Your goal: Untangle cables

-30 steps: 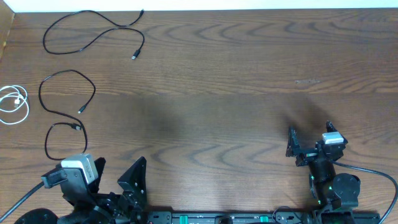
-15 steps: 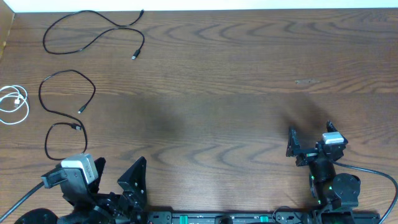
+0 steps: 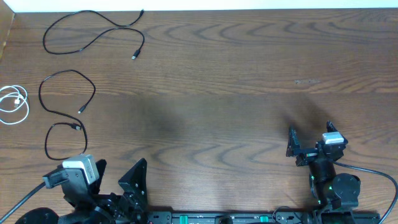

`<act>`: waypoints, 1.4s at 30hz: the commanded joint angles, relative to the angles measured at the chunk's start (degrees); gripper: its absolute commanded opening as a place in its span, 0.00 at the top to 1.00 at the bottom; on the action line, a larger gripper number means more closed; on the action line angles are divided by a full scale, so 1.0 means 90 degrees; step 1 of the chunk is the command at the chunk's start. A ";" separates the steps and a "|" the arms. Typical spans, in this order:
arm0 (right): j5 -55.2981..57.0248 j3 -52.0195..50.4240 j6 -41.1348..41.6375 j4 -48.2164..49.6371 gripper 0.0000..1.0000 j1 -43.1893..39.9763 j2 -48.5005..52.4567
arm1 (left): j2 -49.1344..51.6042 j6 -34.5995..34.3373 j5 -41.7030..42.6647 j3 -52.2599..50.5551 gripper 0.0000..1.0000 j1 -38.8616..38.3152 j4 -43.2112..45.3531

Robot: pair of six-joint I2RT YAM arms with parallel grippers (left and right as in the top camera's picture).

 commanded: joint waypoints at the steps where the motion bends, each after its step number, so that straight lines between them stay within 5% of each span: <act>1: 0.0073 -0.0027 0.0068 -0.0010 0.01 -0.0032 -0.0063 | -0.0005 0.0085 -0.0039 -0.0019 0.04 -0.0017 -0.0027; 13: 0.0073 -0.0027 0.0070 -0.0010 0.01 -0.0032 -0.0063 | -0.0051 0.0090 -0.0539 -0.0250 0.04 -0.0036 -0.0163; 28: 0.0073 -0.0027 0.0070 -0.0010 0.01 -0.0032 -0.0063 | -0.1608 0.0136 -0.0512 -0.4561 0.04 -0.0554 0.4923; 42: 0.0075 -0.0027 0.0068 -0.0010 0.01 -0.0032 -0.0063 | -0.3099 0.0325 -0.0695 -0.7142 0.04 -0.0561 0.6827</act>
